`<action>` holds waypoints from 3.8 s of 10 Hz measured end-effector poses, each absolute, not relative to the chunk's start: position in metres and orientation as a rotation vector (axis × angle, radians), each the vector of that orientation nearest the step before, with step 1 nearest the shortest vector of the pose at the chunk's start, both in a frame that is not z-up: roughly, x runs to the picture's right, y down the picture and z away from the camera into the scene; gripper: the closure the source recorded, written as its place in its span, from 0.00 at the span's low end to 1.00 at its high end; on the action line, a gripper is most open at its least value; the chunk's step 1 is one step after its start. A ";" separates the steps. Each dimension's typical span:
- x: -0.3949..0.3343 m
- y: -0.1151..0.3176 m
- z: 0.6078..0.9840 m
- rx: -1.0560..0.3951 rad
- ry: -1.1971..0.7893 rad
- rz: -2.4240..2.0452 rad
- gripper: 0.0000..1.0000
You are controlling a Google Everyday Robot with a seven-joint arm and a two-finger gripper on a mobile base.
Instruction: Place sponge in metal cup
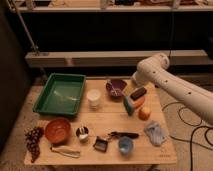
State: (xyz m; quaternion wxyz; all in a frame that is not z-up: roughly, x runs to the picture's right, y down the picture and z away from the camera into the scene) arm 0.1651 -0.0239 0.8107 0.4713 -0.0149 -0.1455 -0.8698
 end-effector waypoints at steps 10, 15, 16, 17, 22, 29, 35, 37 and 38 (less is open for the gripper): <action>0.176 -0.004 0.822 -0.176 -0.571 -2.101 0.20; 0.179 -0.005 0.822 -0.182 -0.568 -2.100 0.20; 0.179 -0.004 0.823 -0.189 -0.585 -2.084 0.20; 0.174 -0.005 0.824 -0.195 -0.607 -2.057 0.20; 0.138 -0.007 0.841 -0.246 -0.694 -1.913 0.20; 0.131 0.035 0.879 -0.404 -0.742 -1.814 0.20; 0.144 0.060 0.889 -0.453 -0.649 -1.766 0.20; 0.148 0.063 0.891 -0.440 -0.639 -1.757 0.20; 0.149 0.065 0.893 -0.429 -0.644 -1.748 0.20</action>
